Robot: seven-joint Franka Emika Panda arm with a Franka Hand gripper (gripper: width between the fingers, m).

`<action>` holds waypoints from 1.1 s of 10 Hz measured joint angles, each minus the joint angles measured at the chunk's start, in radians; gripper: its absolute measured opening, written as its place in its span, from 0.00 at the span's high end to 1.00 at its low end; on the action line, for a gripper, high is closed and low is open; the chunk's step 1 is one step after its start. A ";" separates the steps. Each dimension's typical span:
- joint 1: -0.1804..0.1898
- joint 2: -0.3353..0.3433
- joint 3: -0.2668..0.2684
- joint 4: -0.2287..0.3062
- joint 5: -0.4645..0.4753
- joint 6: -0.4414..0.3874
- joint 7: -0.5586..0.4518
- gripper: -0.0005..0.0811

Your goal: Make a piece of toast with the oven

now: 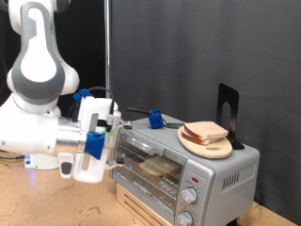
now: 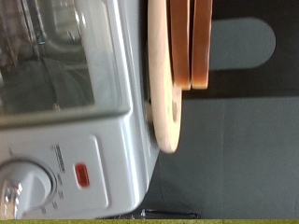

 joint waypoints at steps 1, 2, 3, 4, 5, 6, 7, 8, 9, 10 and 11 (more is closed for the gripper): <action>0.008 0.034 0.010 0.033 0.009 0.027 -0.002 0.01; 0.022 0.064 0.020 0.063 0.020 0.066 -0.005 0.01; 0.036 0.093 0.030 0.091 0.045 0.118 -0.021 0.01; 0.051 0.120 0.032 0.118 0.062 0.151 -0.036 0.01; 0.050 0.120 0.032 0.117 0.059 0.144 -0.034 0.01; 0.048 0.122 0.030 0.118 0.036 0.115 -0.020 0.01; 0.046 0.135 0.028 0.136 -0.018 0.070 -0.004 0.01; 0.047 0.164 0.028 0.177 -0.074 0.037 0.005 0.01; 0.053 0.204 0.028 0.228 -0.123 0.033 0.017 0.01; 0.062 0.247 0.028 0.281 -0.166 0.037 0.032 0.01; 0.074 0.284 0.029 0.325 -0.174 0.071 0.035 0.01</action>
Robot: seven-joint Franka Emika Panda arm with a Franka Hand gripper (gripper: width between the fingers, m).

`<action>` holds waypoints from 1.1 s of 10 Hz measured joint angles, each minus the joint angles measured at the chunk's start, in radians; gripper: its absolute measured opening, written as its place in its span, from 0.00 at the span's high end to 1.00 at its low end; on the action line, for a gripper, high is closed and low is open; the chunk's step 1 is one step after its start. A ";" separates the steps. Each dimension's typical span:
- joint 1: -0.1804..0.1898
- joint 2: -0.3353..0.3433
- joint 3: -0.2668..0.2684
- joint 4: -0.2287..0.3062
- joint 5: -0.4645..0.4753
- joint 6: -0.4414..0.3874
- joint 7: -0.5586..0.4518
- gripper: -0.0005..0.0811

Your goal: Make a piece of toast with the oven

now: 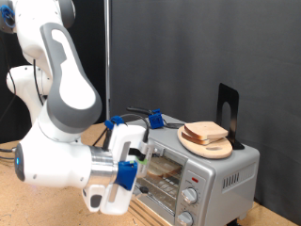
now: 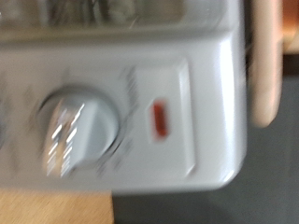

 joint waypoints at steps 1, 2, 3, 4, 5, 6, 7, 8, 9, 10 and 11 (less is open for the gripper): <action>0.011 0.032 0.000 0.036 0.000 0.021 0.000 0.01; 0.010 0.031 0.000 0.033 0.000 0.013 0.000 0.01; 0.007 0.032 -0.002 0.031 -0.007 -0.021 0.010 0.01; 0.002 0.033 -0.003 0.031 -0.014 -0.053 0.012 0.01; -0.002 0.036 -0.003 0.031 -0.014 -0.062 0.006 0.01; -0.005 0.044 -0.003 0.034 -0.011 -0.062 -0.010 0.01; -0.006 0.062 -0.002 0.045 -0.005 -0.062 -0.032 0.01; -0.007 0.084 -0.001 0.061 0.005 -0.062 -0.055 0.01; -0.007 0.110 -0.001 0.081 0.015 -0.059 -0.068 0.01; -0.007 0.137 0.000 0.105 0.018 -0.054 -0.075 0.01; -0.005 0.164 0.000 0.130 0.019 -0.048 -0.079 0.01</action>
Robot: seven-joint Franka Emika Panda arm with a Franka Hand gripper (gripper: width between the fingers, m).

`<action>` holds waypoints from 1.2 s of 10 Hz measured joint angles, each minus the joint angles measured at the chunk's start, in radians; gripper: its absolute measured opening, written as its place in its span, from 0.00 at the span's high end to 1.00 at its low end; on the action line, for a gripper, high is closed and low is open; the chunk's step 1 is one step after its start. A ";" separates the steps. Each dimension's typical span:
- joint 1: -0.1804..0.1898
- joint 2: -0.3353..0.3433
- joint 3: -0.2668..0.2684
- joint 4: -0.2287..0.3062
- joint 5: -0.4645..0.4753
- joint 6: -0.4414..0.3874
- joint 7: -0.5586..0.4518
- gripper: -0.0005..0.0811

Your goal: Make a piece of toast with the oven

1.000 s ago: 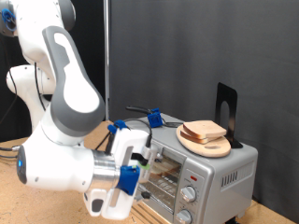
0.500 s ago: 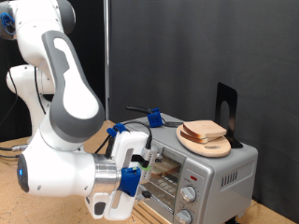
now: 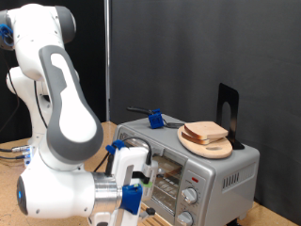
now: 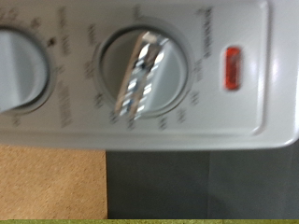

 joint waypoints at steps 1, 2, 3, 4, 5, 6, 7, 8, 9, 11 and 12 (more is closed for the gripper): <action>0.003 0.026 0.000 0.026 0.000 0.010 -0.001 0.01; 0.006 0.052 0.000 0.052 0.000 0.027 -0.001 0.01; 0.011 0.077 0.000 0.077 0.000 0.043 -0.001 0.01; 0.016 0.102 0.001 0.104 0.000 0.059 -0.001 0.01; 0.022 0.127 0.001 0.132 0.000 0.074 -0.001 0.01; 0.028 0.152 0.002 0.159 -0.001 0.081 0.000 0.01; 0.035 0.175 0.002 0.182 -0.001 0.083 0.000 0.01; 0.041 0.194 0.002 0.198 -0.001 0.085 -0.001 0.01; 0.048 0.207 0.004 0.207 -0.001 0.085 -0.001 0.01; 0.064 0.218 0.007 0.209 -0.001 0.085 -0.001 0.01; 0.072 0.221 0.011 0.207 -0.001 0.085 -0.001 0.01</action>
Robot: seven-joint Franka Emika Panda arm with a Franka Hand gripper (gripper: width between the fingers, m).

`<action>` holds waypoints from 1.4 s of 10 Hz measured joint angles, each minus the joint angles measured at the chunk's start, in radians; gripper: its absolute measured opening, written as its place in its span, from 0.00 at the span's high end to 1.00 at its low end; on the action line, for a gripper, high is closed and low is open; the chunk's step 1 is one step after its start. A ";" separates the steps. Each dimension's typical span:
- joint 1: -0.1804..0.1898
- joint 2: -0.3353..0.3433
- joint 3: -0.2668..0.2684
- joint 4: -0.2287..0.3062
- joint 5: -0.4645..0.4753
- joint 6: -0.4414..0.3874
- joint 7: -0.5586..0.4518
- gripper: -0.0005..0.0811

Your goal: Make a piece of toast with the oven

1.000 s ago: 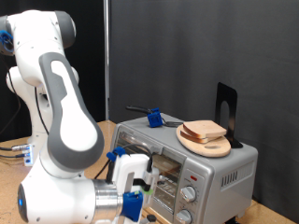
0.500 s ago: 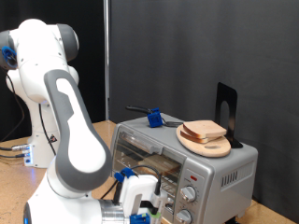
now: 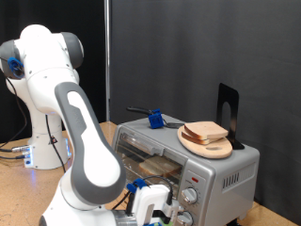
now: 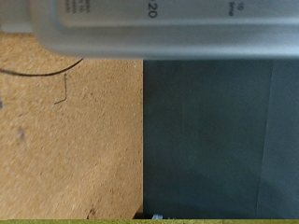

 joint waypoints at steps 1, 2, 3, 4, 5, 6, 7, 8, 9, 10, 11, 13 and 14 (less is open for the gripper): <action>0.007 0.003 0.004 -0.003 0.000 0.000 0.000 0.01; 0.013 0.003 0.008 -0.008 0.001 0.002 0.000 0.01; 0.017 0.003 0.013 -0.012 0.001 0.009 0.000 0.01; 0.020 0.003 0.017 -0.018 0.002 0.021 -0.001 0.01; 0.023 0.003 0.021 -0.023 0.007 0.031 -0.001 0.01; 0.023 0.003 0.023 -0.026 0.014 0.038 -0.001 0.01; 0.023 0.003 0.024 -0.027 0.021 0.041 -0.006 0.01; 0.023 0.003 0.024 -0.030 0.026 0.043 -0.010 0.05; 0.023 0.003 0.025 -0.032 0.028 0.044 -0.011 0.05; 0.023 0.002 0.027 -0.033 0.033 0.043 -0.011 0.26; 0.023 -0.003 0.029 -0.033 0.037 0.040 -0.011 0.26; 0.023 -0.019 0.031 -0.037 0.038 0.038 -0.007 0.67; 0.022 -0.020 0.029 -0.039 0.038 0.049 -0.003 0.67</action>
